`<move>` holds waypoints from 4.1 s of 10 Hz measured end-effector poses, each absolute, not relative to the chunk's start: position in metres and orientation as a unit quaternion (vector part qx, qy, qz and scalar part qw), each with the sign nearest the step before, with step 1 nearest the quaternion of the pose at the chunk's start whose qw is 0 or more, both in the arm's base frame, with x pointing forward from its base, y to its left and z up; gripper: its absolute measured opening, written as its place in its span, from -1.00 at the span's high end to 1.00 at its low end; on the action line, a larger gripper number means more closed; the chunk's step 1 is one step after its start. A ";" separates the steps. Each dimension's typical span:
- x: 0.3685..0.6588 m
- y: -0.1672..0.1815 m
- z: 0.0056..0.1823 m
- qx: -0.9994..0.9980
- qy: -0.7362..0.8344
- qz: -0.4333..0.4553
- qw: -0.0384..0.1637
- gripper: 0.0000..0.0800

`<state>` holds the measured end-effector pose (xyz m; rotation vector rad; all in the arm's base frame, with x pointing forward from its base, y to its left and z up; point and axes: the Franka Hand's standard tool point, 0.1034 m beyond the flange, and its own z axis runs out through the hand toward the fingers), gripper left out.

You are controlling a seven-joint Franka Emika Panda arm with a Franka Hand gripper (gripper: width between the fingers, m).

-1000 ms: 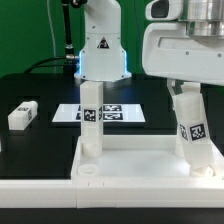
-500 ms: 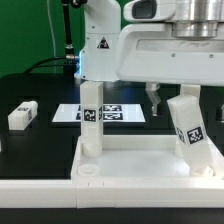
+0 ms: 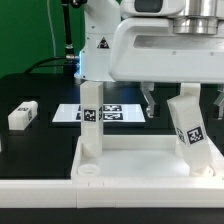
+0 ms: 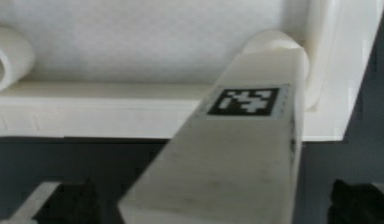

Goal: Assemble desk

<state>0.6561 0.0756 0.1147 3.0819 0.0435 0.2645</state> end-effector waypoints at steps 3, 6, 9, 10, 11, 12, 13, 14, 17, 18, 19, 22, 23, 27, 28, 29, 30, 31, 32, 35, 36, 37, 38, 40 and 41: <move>0.656 0.073 0.114 0.996 -0.002 0.085 0.023 -0.62; 0.658 0.074 0.115 0.994 -0.055 0.089 0.016 0.02; 0.657 0.074 0.114 0.986 -0.138 0.089 0.008 0.27; 0.657 0.074 0.114 0.981 -0.174 0.089 0.005 0.27; 0.659 0.075 0.114 0.969 -0.232 0.089 -0.001 0.27; 0.662 0.076 0.113 0.947 -0.310 0.081 -0.005 0.27; 0.662 0.075 0.113 0.939 -0.336 0.074 -0.005 0.27; 0.661 0.074 0.113 0.911 -0.408 0.062 -0.008 0.27; 0.657 0.074 0.112 0.826 -0.561 0.046 -0.004 0.27; 0.656 0.077 0.112 0.807 -0.588 0.047 0.001 0.26; 0.656 0.082 0.112 0.784 -0.619 0.046 0.000 0.26; 0.653 0.091 0.112 0.720 -0.692 0.048 -0.002 0.26; 0.651 0.092 0.112 0.688 -0.724 0.047 -0.001 0.26; 0.650 0.095 0.112 0.667 -0.744 0.037 -0.001 0.15; 0.649 0.094 0.113 0.691 -0.722 0.037 0.000 0.15; 0.648 0.088 0.116 0.772 -0.635 0.037 0.007 -0.26; 0.647 0.092 0.116 0.840 -0.540 0.040 0.018 -0.55; 0.646 0.101 0.113 0.866 -0.498 0.046 0.014 -0.60; 0.641 0.109 0.112 0.870 -0.491 0.045 0.016 -0.60; 0.642 0.107 0.112 0.924 -0.379 0.043 0.023 -0.62; 0.642 0.107 0.113 0.953 -0.300 0.043 0.027 -0.62; 0.644 0.106 0.114 0.972 -0.228 0.048 0.032 -0.62; 0.645 0.105 0.114 0.978 -0.197 0.051 0.033 -0.62; 0.645 0.105 0.114 0.975 -0.212 0.052 0.031 -0.56; 0.645 0.105 0.114 0.975 -0.212 0.052 0.031 -0.56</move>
Offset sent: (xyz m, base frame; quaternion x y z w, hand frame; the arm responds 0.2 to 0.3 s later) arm 0.0000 0.0000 0.0000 0.0000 0.0000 0.0000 1.0000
